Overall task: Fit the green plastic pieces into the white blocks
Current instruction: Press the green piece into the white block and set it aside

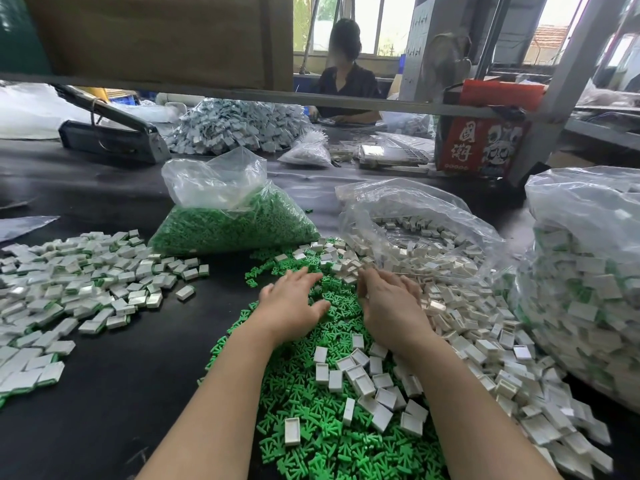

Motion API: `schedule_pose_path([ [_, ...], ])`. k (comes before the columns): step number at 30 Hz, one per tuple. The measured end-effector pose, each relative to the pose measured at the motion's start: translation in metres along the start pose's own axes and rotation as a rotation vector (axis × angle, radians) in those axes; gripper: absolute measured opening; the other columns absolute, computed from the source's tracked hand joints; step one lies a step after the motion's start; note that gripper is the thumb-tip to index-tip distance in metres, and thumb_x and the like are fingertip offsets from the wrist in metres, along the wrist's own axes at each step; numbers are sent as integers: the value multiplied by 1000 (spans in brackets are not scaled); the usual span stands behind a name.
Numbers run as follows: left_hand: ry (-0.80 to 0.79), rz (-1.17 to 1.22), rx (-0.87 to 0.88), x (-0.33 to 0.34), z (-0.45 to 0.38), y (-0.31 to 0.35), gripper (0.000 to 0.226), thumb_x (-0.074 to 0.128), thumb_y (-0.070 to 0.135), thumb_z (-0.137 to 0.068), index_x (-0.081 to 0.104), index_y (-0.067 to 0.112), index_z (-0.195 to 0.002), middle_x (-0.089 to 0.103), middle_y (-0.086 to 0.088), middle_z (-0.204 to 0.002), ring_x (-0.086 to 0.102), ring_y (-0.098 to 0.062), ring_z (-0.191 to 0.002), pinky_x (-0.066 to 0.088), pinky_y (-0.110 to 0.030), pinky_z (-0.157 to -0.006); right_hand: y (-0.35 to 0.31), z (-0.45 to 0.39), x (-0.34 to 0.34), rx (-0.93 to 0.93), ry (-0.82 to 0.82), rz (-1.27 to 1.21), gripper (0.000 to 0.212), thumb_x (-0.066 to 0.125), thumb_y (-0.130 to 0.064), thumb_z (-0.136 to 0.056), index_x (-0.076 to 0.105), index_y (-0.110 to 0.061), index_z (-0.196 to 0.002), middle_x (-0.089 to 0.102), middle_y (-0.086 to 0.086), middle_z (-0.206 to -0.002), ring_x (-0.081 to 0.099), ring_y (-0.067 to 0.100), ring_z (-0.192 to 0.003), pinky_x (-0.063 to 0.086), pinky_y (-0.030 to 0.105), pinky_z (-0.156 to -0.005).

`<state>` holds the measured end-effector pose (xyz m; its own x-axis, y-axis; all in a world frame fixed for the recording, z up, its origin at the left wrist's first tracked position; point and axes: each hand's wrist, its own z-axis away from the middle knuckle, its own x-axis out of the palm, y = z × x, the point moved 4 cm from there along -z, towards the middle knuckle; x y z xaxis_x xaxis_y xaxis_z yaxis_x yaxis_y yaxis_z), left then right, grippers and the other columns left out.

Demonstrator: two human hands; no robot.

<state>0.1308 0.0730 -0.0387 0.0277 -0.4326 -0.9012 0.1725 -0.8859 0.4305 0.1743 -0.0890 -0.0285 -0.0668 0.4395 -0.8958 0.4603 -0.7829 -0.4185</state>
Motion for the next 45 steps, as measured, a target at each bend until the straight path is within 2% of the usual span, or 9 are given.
schedule_pose_path([
  [6, 147, 247, 42, -14, 6, 2, 31, 64, 31, -92, 57, 28, -121, 56, 3, -130, 52, -18, -118, 39, -43, -107, -4, -2, -4, -50, 54, -263, 12, 49, -20, -96, 45, -31, -97, 66, -11, -99, 57, 11, -94, 18, 33, -84],
  [11, 103, 185, 42, -12, 7, 5, 43, 58, 29, -95, 49, 36, -137, 43, 3, -142, 37, -20, -134, 27, -45, -116, -3, 0, -3, -45, 15, -136, 13, 48, -20, -95, 43, -32, -97, 66, -6, -105, 55, 16, -103, 21, 37, -94],
  [15, 102, 144, 93, -7, 7, 11, 43, 55, 35, -97, 48, 44, -138, 44, 8, -136, 34, -16, -130, 23, -42, -113, -7, 2, -6, -64, 23, -190, 13, 49, -19, -95, 43, -31, -95, 68, -7, -100, 58, 14, -94, 22, 36, -92],
  [21, 215, 161, 137, -11, 9, 14, 16, 65, 40, -90, 67, 43, -106, 51, 16, -107, 44, -12, -112, 30, -40, -106, -8, 3, -6, -63, -1, -227, 11, 50, -19, -96, 43, -28, -98, 69, -1, -99, 61, 17, -89, 27, 35, -86],
  [24, 253, 141, 160, -13, 11, 17, 7, 69, 39, -87, 63, 39, -91, 51, 21, -93, 49, -7, -97, 34, -38, -103, -10, 4, -8, -77, 32, -248, 15, 52, -19, -97, 42, -30, -96, 69, -2, -96, 58, 12, -76, 30, 34, -81],
  [27, 263, 166, 158, -15, 13, 18, 13, 70, 35, -88, 57, 36, -82, 54, 22, -83, 53, -6, -86, 42, -37, -96, -12, 4, -12, -71, 89, -276, 21, 53, -17, -96, 42, -34, -92, 71, -6, -95, 61, 11, -73, 41, 43, -88],
  [32, 260, 423, 103, -21, 12, 16, 16, 74, 25, -85, 60, 28, -80, 65, 9, -78, 63, -9, -75, 52, -30, -72, -12, 7, -19, -96, 189, -448, 19, 57, -13, -96, 47, -28, -96, 75, -6, -86, 70, 13, -78, 55, 47, -80],
  [37, 212, 775, 64, -24, 11, 18, 21, 79, 4, -78, 61, 14, -79, 71, -14, -87, 67, -28, -81, 55, -40, -79, -11, 6, -20, -82, 200, -569, 22, 59, -11, -95, 50, -31, -96, 76, -5, -86, 70, 6, -73, 51, 28, -63],
  [45, 129, 1229, 119, -23, 13, 25, 39, 73, -16, -72, 69, 14, -98, 75, 1, -81, 70, -6, -78, 53, -16, -68, -11, 6, -28, -101, 234, -608, 16, 66, -13, -91, 61, -27, -86, 68, -6, -87, 63, 10, -77, 54, 27, -66],
])
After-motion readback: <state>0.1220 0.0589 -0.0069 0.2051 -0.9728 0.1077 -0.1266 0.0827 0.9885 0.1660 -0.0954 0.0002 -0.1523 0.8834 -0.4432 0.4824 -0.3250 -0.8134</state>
